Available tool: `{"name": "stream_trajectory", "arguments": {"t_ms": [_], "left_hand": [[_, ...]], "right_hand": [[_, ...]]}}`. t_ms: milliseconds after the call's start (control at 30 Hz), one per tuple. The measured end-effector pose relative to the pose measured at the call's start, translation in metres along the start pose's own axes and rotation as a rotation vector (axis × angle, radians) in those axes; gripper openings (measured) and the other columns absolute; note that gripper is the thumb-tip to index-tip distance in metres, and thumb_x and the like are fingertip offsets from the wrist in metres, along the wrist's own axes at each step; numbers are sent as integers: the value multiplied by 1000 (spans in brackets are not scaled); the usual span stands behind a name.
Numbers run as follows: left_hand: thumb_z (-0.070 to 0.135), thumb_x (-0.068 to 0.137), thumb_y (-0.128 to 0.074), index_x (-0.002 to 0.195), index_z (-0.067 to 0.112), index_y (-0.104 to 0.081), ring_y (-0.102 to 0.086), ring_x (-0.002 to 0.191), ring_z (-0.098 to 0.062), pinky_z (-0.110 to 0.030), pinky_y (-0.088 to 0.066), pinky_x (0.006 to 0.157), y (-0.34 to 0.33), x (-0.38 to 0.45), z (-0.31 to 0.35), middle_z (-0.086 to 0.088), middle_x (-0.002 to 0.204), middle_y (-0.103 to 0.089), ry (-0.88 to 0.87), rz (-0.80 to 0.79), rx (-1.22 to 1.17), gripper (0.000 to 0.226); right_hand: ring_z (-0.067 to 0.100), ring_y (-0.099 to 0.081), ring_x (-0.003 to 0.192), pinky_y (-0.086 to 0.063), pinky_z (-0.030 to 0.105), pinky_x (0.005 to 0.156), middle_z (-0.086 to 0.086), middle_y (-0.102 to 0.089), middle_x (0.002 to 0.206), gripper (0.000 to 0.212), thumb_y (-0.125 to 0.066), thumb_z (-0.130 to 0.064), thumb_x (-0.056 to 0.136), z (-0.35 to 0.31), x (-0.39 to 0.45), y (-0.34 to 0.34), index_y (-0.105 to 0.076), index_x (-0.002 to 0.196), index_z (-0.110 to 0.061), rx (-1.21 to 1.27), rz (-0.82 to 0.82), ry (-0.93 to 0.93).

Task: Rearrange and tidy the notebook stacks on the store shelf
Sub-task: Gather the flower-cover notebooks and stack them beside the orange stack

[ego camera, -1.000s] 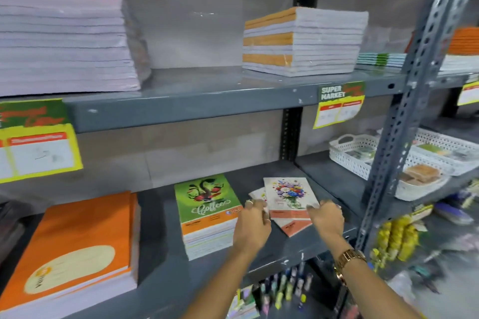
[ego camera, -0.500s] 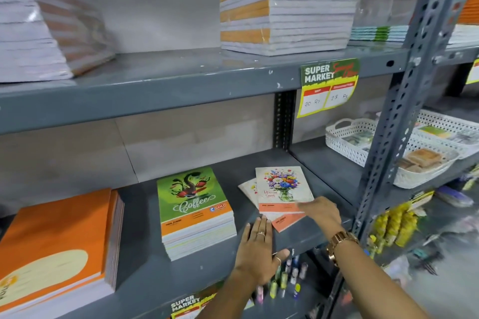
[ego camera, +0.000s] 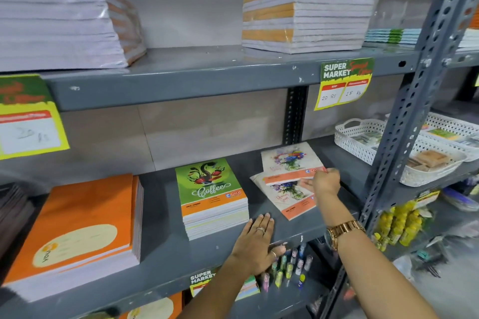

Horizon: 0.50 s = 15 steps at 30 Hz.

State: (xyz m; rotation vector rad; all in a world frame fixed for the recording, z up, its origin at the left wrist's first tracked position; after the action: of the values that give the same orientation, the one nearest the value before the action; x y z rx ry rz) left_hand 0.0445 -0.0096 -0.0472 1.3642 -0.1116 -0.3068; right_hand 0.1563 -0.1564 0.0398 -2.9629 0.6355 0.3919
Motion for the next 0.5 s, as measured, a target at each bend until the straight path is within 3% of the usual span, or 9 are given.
{"name": "stream_trajectory", "arguments": {"t_ms": [67, 100, 167, 233, 300, 333, 400, 500], "left_hand": [[69, 75, 4, 147, 9, 2, 6, 147, -22, -37, 4, 120, 0, -8, -6, -9, 159, 4, 16, -10, 13, 94], [62, 87, -9, 147, 9, 2, 6, 147, -22, -36, 4, 120, 0, -14, -10, -9, 159, 4, 24, -13, 22, 80], [56, 92, -16, 147, 9, 1, 5, 147, -22, -36, 4, 120, 2, -25, -17, -9, 159, 3, 32, -12, 20, 75], [67, 80, -3, 147, 8, 0, 3, 147, -22, -36, 3, 120, 4, -37, -24, -9, 159, 1, 38, -14, 20, 89], [73, 60, 13, 147, 9, 0, 3, 147, -21, -36, 2, 120, 5, -50, -33, -9, 159, 0, 34, -21, -4, 109], [73, 53, 16, 147, 9, 0, 3, 147, -21, -36, 2, 120, 6, -56, -38, -9, 159, 0, 36, -24, -12, 114], [74, 51, 17, 147, 10, 0, 3, 147, -20, -35, 2, 120, 7, -70, -50, -7, 159, 1, 60, -31, -33, 117], [76, 63, 7, 147, 12, 1, 4, 147, -19, -35, 3, 120, 9, -87, -66, -6, 159, 2, 94, -50, -49, 106]], "right_hand": [[31, -63, 63, -55, 43, 84, 25, -57, 99, 18, -31, -2, 99, -3, -13, -5, -40, 114, -7, 66, -59, -8], [38, -65, 78, -52, 43, 87, 27, -55, 109, 21, -29, -2, 99, -4, -23, -10, -40, 115, -8, 90, -94, -24], [44, -60, 103, -49, 43, 88, 33, -49, 128, 14, -29, -2, 98, -7, -42, -23, -36, 108, -9, 75, -181, -23], [33, -67, 77, -54, 38, 76, 32, -56, 118, 9, -32, -2, 99, -3, -60, -38, -36, 102, -8, 96, -230, -38], [22, -64, 45, -57, 27, 48, 26, -60, 94, 11, -32, -1, 99, 6, -76, -56, -38, 100, -10, 143, -252, -71], [23, -62, 42, -54, 24, 37, 25, -60, 92, 14, -32, 0, 99, 9, -84, -65, -37, 106, -10, 145, -270, -93], [27, -60, 52, -51, 24, 32, 30, -59, 105, 31, -31, 2, 99, 18, -97, -82, -33, 128, -9, 136, -307, -132], [26, -58, 57, -58, 29, 46, 32, -55, 120, 37, -30, 3, 99, 31, -109, -99, -29, 134, -9, 65, -346, -137]]}}
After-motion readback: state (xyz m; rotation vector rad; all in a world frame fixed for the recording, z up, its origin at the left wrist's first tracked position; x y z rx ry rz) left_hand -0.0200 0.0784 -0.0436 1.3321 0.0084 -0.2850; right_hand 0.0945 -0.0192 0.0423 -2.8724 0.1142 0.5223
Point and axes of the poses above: each hand's wrist, its own x-axis towards the middle knuckle, its own y-axis out of the back of the hand, z = x × y, the point moved 4 cm from there along x, towards the middle knuckle
